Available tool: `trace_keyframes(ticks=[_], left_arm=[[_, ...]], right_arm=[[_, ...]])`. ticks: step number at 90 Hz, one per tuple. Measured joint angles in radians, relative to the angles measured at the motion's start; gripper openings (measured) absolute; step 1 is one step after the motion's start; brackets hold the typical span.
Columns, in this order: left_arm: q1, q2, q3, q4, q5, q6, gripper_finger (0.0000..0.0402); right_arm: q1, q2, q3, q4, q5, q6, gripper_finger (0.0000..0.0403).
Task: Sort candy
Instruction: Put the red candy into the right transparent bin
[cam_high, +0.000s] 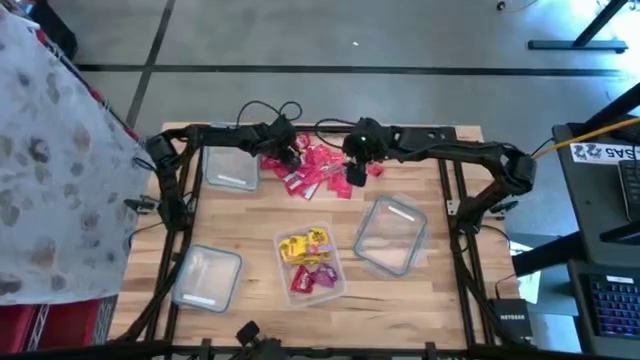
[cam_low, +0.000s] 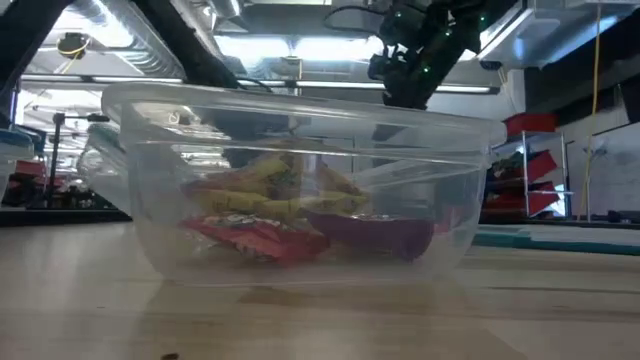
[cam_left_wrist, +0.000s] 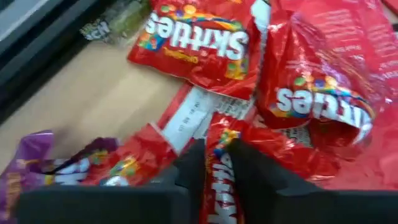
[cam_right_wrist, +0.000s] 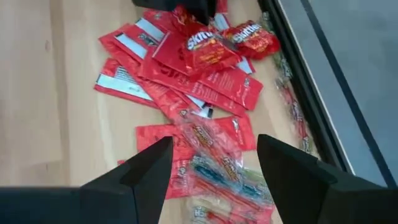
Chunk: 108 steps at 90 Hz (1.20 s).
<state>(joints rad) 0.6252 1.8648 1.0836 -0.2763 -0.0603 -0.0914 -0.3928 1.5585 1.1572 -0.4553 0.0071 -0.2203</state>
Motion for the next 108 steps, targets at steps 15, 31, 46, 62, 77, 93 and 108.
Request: trace_keyframes(ticks=[15, 31, 46, 62, 77, 93, 108], left_arm=[[-0.005, -0.007, -0.001, -0.007, 0.005, -0.006, 0.0005], [-0.023, -0.063, -0.003, -0.014, 0.003, -0.006, 0.0000], [-0.056, -0.176, -0.003, -0.042, 0.002, -0.011, 0.0000], [-0.149, -0.327, -0.002, -0.115, 0.088, -0.052, 0.0000], [-0.319, -0.395, -0.001, -0.131, 0.218, -0.115, 0.0000], [-0.544, -0.355, -0.001, -0.114, 0.140, -0.177, 0.0000], [-0.660, -0.280, -0.035, -0.030, 0.051, -0.335, 0.0000]], right_arm=[[0.001, 0.000, 0.000, -0.001, 0.000, -0.003, 0.0222], [0.000, 0.000, 0.000, -0.002, 0.000, -0.004, 0.0222], [0.000, -0.003, 0.000, -0.020, 0.008, -0.004, 0.0222], [0.000, -0.045, 0.000, -0.045, 0.089, -0.015, 0.0222], [0.000, -0.070, 0.000, -0.004, 0.096, -0.022, 0.0222], [0.014, -0.071, 0.000, 0.037, -0.009, -0.019, 0.0222], [0.090, -0.071, 0.000, 0.037, -0.018, -0.010, 0.0222]])
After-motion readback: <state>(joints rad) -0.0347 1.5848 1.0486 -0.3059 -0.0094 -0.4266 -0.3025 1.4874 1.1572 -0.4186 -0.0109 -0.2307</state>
